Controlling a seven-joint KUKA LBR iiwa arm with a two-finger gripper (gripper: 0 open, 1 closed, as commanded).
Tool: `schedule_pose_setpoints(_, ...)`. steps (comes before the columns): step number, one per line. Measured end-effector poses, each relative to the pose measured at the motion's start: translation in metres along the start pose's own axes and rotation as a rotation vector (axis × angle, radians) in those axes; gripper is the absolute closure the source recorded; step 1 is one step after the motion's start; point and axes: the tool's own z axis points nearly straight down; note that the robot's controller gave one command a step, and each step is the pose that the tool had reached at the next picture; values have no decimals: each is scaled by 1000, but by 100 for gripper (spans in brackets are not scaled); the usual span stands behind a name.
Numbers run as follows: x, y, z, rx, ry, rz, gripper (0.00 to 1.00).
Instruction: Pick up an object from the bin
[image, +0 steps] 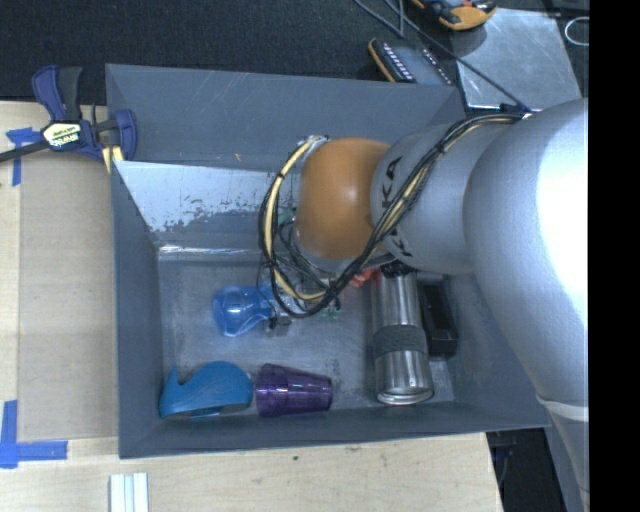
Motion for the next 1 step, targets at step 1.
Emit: schedule_pose_setpoints(1, 0, 0, 0, 0, 0, 0, 100)
